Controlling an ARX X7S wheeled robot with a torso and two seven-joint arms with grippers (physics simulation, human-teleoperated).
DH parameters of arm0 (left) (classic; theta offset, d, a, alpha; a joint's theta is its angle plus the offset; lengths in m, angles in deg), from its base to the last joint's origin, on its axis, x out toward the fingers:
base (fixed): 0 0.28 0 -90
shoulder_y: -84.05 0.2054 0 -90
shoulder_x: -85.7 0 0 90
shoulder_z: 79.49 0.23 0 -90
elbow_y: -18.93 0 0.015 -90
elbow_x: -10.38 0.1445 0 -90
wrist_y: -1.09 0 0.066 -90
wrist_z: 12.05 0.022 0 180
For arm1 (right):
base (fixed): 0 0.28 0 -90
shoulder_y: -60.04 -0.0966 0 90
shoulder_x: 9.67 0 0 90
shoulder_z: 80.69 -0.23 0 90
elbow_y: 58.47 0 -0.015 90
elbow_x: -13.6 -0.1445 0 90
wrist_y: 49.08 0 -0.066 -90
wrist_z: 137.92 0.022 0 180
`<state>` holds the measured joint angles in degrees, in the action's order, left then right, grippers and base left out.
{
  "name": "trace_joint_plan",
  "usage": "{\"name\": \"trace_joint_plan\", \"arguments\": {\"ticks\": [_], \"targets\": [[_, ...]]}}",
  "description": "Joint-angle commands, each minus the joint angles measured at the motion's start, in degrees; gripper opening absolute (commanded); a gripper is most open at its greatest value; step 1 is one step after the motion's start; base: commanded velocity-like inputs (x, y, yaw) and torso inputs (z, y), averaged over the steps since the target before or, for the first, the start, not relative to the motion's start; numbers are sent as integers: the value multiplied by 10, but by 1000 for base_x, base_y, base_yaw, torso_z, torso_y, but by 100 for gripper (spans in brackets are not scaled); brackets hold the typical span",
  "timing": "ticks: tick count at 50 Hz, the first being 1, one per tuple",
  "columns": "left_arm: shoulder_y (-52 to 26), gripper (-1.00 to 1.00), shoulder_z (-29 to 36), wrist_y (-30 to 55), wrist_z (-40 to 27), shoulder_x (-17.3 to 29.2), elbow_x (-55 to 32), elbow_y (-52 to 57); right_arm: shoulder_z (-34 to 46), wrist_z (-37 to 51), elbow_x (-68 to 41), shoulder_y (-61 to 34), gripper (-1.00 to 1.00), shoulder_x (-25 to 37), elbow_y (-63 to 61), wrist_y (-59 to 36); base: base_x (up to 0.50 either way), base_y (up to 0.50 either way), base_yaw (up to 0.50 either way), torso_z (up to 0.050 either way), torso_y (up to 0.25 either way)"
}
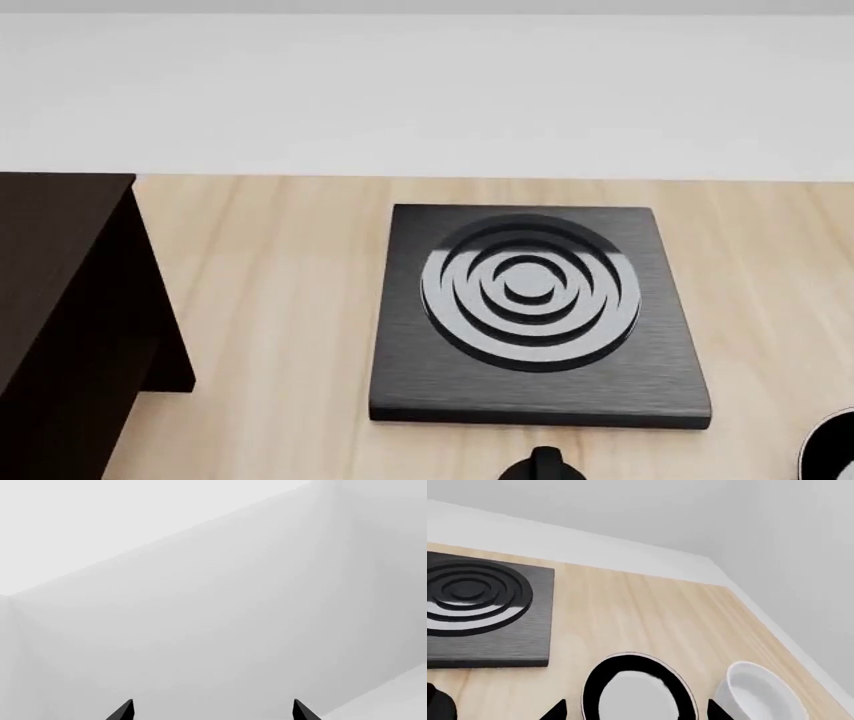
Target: Put the frying pan under the cabinet shelf.
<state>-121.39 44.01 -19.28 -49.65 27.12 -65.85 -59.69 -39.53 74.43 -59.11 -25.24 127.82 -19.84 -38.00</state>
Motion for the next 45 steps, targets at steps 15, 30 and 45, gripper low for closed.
{"name": "trace_joint_plan", "arguments": {"ticks": [15,30,45], "targets": [[-27,100,6,-6,13,-12,8,-16,-38,-47,50,103,100,-39,-20,33,0,0,0,0,0],[-9,100,12,-14,14,-9,11,-11,33,-111,183,175,100,-85,21,130,0,0,0,0,0],[-10,100,18,-16,13,-15,11,-14,19,-137,217,214,100,-102,45,166,0,0,0,0,0]]}}
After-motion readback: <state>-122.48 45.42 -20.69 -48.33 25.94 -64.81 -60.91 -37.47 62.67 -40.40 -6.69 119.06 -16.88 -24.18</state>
